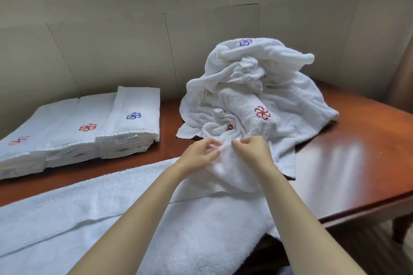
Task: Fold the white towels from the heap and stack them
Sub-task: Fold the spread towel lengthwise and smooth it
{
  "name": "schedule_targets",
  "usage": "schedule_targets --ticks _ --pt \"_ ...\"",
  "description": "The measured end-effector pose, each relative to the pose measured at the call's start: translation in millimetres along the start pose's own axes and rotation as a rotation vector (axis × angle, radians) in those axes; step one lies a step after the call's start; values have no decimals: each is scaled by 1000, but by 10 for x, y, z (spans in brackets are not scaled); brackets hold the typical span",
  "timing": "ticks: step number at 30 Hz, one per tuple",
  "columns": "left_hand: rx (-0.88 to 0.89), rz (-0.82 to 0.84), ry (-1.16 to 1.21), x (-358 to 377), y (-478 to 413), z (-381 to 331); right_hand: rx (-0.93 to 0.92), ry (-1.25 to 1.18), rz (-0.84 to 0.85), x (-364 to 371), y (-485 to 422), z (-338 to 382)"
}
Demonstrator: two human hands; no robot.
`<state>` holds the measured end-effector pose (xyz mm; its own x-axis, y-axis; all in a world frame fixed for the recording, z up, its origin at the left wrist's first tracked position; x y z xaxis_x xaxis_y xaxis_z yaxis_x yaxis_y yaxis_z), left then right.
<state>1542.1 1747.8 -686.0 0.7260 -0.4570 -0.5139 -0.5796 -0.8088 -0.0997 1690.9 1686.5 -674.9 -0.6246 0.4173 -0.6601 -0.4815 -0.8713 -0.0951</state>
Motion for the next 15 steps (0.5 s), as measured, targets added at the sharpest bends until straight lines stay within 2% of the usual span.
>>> schedule_targets --ticks 3,5,10,15 --pt "-15 -57 -87 -61 -16 78 -13 -44 -288 -167 -101 -41" --pt "-36 -81 -161 -109 -11 177 -6 -54 -360 -210 -125 -84" --pt "-142 -21 -402 -182 34 418 143 -70 -242 -76 -157 -295" --pt "-200 -18 -544 -277 42 489 171 -12 -266 -95 -208 -309"
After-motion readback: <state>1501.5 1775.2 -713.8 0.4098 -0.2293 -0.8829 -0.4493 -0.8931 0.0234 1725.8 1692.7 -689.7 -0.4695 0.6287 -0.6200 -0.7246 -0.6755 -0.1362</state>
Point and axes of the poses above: each hand's wrist, its own y-axis away from the middle knuckle, its own x-axis out of the palm, z = x × y, the point moved 1 cm from there along -y, towards the middle knuckle, and after that the axes turned 8 degrees about y, right-handed, at the moved point
